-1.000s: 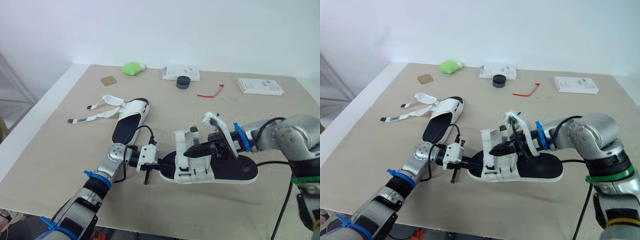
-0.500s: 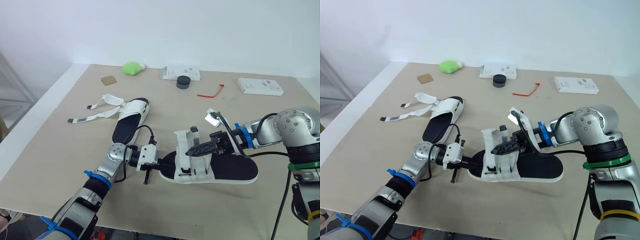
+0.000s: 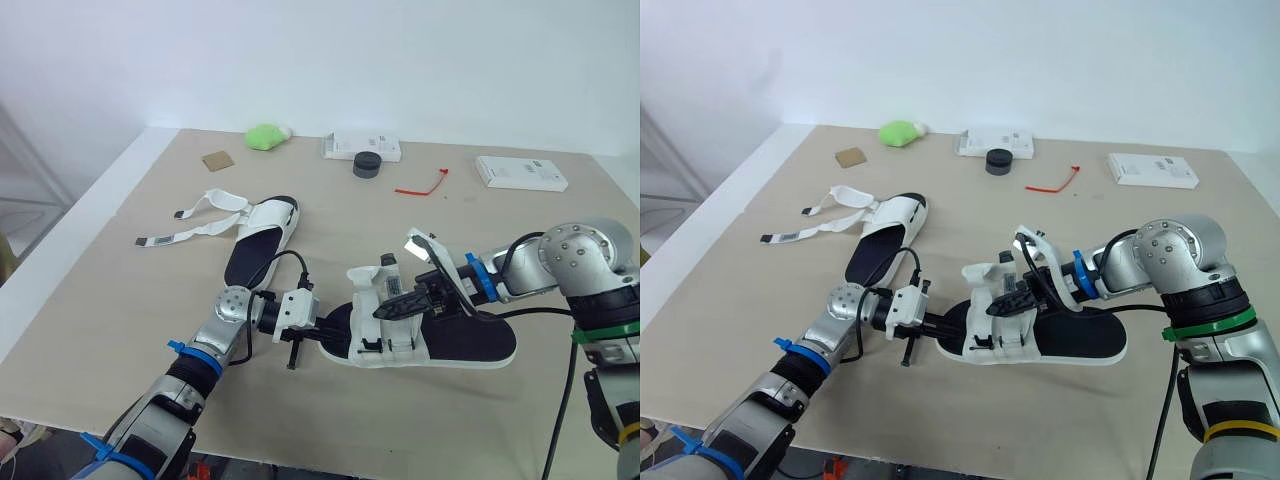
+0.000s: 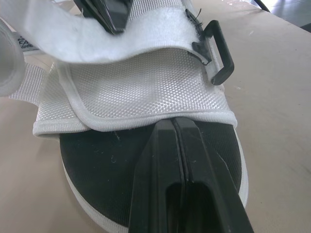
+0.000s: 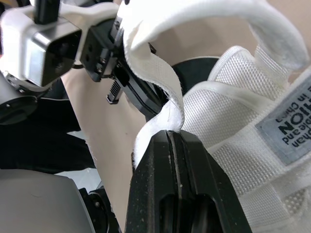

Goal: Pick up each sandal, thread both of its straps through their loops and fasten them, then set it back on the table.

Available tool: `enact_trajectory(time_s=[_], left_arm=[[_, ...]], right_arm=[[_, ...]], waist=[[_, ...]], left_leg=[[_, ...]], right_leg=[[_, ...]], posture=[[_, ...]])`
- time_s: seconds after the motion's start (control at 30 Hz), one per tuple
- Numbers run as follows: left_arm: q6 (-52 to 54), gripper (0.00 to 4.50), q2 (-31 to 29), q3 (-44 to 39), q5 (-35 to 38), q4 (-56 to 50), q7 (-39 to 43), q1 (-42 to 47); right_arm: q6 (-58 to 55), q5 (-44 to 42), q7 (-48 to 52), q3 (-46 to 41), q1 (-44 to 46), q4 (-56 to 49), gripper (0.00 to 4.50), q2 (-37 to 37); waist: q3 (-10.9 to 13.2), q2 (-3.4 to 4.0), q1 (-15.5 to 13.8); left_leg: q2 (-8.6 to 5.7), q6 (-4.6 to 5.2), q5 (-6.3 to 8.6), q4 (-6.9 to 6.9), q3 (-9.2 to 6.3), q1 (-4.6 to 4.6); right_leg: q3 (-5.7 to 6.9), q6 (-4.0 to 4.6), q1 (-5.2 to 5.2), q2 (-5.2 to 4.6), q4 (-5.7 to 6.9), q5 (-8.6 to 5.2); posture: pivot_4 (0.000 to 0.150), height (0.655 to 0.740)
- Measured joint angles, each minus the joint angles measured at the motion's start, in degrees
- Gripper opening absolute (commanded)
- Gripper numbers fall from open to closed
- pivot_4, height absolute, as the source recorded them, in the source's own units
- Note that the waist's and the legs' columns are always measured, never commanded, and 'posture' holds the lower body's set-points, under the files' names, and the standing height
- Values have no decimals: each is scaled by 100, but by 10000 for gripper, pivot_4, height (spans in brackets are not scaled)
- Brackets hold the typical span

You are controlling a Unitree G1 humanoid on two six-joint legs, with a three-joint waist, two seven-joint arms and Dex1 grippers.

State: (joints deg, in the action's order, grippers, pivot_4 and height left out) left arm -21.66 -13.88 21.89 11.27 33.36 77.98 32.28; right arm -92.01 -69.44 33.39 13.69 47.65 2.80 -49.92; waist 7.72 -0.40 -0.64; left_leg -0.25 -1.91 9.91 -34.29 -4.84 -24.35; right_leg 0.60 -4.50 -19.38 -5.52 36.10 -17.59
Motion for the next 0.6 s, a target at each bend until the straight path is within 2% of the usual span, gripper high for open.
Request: enact_trajectory(time_s=[0.13,0.33,0.6], left_arm=[[0,0,0,0,0,0,-3,0],[0,0,3,0,0,0,-9,-1],[0,0,6,0,0,0,-21,-4]], right_arm=[[4,3,-45,115,-16,-20,637,4],[-23,-242,-128,208,321,494,637,104],[-1,-238,-181,327,28,-8,637,-50]], waist=[[0,0,0],[1,2,0],[1,2,-1]], left_leg=[[0,0,0,0,1,0],[0,1,0,0,-2,0],[-1,1,0,-1,-2,0]], right_leg=[[1,0,0,0,0,0],[1,1,0,0,0,2],[-1,0,0,-1,0,1]], posture=[[1500,7400],[1500,7400],[1500,7400]])
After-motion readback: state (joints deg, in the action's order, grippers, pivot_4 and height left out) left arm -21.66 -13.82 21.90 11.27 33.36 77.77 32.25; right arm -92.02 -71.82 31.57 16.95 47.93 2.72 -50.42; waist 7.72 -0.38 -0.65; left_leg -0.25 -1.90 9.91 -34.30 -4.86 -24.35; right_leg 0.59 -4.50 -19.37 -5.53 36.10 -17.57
